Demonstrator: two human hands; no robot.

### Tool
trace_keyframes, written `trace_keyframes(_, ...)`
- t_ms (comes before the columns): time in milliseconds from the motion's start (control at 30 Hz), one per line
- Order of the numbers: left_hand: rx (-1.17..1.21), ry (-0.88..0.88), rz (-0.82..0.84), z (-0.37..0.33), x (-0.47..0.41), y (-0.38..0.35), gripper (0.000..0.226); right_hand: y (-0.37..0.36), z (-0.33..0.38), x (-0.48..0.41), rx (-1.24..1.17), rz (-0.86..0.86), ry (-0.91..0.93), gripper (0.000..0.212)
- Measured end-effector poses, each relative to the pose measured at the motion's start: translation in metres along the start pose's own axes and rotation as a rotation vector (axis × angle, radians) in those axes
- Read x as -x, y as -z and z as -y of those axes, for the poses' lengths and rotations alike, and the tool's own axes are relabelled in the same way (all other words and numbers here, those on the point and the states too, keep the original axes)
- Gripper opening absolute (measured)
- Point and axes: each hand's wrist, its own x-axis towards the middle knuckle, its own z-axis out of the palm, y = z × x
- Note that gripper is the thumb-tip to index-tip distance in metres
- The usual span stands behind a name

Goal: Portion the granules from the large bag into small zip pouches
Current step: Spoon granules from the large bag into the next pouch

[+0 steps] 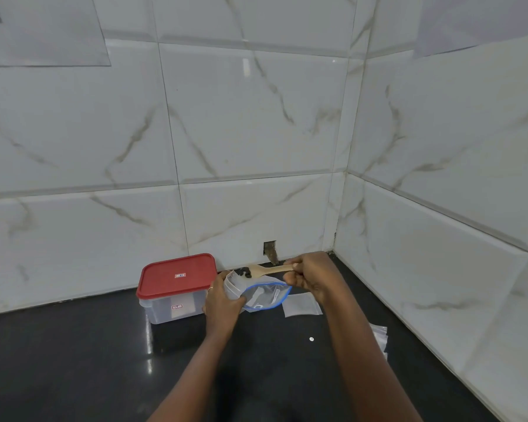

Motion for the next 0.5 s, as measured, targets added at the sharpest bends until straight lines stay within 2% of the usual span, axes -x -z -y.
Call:
trace_keyframes(67,0.014,0.004,0.002,0.000,0.001,0.000,0.059,-0.011,0.002,0.003,0.095,0.030,0.068,0.025)
trace_keyframes(300,0.048,0.052,0.009,0.003,0.000,0.000,0.062,-0.035,0.001,0.010,0.400,0.071,0.270,0.034)
trace_keyframes(500,0.066,0.070,-0.009,0.002,-0.002,0.001,0.062,-0.040,-0.001,0.005,0.516,0.069,0.370,0.035)
